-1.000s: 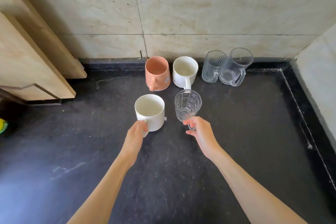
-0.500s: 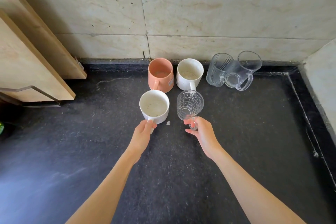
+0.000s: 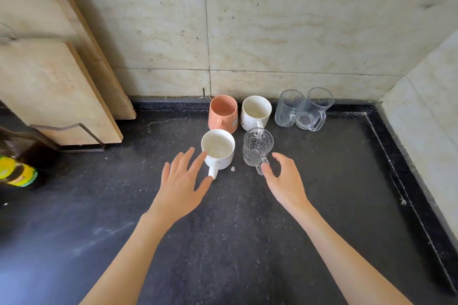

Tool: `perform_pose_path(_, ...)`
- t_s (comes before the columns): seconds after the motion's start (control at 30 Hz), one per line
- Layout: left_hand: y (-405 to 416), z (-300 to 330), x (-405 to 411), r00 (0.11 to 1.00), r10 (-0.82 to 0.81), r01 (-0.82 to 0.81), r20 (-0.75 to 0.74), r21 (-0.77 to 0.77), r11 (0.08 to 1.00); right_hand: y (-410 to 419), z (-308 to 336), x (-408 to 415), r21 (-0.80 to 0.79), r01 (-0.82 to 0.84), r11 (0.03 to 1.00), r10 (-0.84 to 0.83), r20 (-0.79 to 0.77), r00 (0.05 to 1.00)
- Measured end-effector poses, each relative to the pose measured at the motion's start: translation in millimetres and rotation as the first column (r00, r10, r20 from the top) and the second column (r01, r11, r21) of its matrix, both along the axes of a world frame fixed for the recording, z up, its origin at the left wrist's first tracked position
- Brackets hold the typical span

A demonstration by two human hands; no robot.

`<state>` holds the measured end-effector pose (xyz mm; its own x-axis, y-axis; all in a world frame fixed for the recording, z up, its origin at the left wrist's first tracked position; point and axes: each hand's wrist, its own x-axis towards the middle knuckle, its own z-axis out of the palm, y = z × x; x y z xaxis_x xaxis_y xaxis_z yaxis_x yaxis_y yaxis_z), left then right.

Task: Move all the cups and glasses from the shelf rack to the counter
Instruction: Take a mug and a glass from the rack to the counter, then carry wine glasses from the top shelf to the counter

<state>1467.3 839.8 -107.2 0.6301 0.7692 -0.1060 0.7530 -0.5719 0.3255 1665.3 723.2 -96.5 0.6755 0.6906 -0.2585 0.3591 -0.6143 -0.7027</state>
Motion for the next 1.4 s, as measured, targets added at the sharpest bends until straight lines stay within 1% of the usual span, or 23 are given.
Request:
perform_pose_path(0.07,-1,22,-12,1.0,0.005,-0.004,-0.011,0.056,0.998,4,22,-12,0.018,-0.125,0.992,0.121,0.15,0.981)
perform_pose_path(0.1,-5,33,-19,1.0,0.023,-0.023,0.0,0.082,0.996,5,33,-20,0.021,-0.197,0.98,0.188,0.221,0.957)
perform_pose_path(0.13,-11,44,-28,0.999,0.046,-0.049,0.023,0.107,0.993,6,42,-29,0.022,-0.273,0.962,0.255,0.295,0.921)
perform_pose_path(0.2,-28,63,-46,0.991,0.102,-0.112,0.083,0.135,0.984,6,55,-47,0.016,-0.425,0.905,0.377,0.435,0.818)
perform_pose_path(0.23,-38,69,-57,0.986,0.136,-0.149,0.097,0.141,0.979,4,59,-57,0.005,-0.489,0.872,0.429,0.473,0.77)
perform_pose_path(0.33,-74,78,-89,0.957,0.277,-0.287,0.084,0.153,0.945,-5,62,-81,-0.053,-0.623,0.78,0.566,0.482,0.668)
perform_pose_path(0.4,-101,81,-107,0.922,0.378,-0.386,0.078,0.16,0.909,-14,61,-94,-0.085,-0.691,0.718,0.635,0.487,0.6)
perform_pose_path(0.53,-173,85,-136,0.822,0.558,-0.569,0.113,0.158,0.807,-45,62,-124,-0.122,-0.822,0.556,0.757,0.483,0.44)
perform_pose_path(0.63,-231,87,-158,0.741,0.661,-0.672,0.117,0.14,0.728,-72,65,-152,-0.133,-0.898,0.42,0.814,0.493,0.308)
perform_pose_path(0.73,-284,93,-188,0.645,0.756,-0.762,0.107,0.166,0.626,-93,74,-189,-0.127,-0.954,0.272,0.853,0.491,0.178)
perform_pose_path(0.9,-375,114,-254,0.424,0.902,-0.886,0.078,0.244,0.395,-135,96,-274,-0.104,-0.995,0.004,0.851,0.523,-0.052)
perform_pose_path(0.93,-391,117,-264,0.389,0.918,-0.897,0.074,0.259,0.359,-145,99,-291,-0.096,-0.995,-0.037,0.842,0.534,-0.083)
perform_pose_path(1.1,-481,122,-311,0.233,0.968,-0.938,0.097,0.284,0.197,-209,113,-379,-0.07,-0.97,-0.232,0.766,0.602,-0.226)
perform_pose_path(1.2,-546,120,-349,0.13,0.984,-0.957,0.125,0.273,0.092,-257,118,-435,-0.058,-0.94,-0.337,0.733,0.61,-0.301)
perform_pose_path(1.3,-614,121,-399,0.003,0.991,-0.963,0.13,0.267,-0.032,-309,121,-493,-0.057,-0.908,-0.416,0.691,0.628,-0.357)
perform_pose_path(1.4,-681,121,-459,-0.064,0.994,-0.954,0.088,0.287,-0.087,-358,124,-556,-0.068,-0.887,-0.458,0.651,0.654,-0.386)
